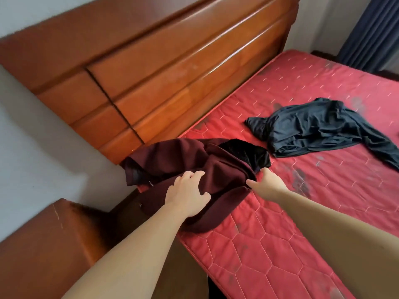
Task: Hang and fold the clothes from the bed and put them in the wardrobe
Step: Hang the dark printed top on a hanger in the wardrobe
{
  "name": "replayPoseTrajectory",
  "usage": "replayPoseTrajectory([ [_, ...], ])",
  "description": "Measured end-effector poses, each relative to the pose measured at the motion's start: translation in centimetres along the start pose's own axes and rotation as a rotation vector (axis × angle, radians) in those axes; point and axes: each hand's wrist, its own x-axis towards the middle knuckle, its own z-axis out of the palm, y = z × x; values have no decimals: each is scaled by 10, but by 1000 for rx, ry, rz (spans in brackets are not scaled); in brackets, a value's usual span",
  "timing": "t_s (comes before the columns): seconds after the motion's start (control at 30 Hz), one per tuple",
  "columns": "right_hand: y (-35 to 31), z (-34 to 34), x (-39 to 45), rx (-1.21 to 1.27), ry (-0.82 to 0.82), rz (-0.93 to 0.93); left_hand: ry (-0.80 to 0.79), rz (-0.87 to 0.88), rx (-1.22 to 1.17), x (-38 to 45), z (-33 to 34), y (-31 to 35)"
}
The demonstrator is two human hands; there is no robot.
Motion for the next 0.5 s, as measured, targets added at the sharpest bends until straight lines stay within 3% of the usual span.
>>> replayPoseTrajectory([
  [0.3,-6,64,134,6,-100,303,-228,-21,-262,111,56,-34],
  [0.43,-39,110,110,302,-310,217,-321,-275,-649,136,58,-32],
  [0.5,-51,127,95,373,-278,155,-342,-373,-732,144,54,-26],
])
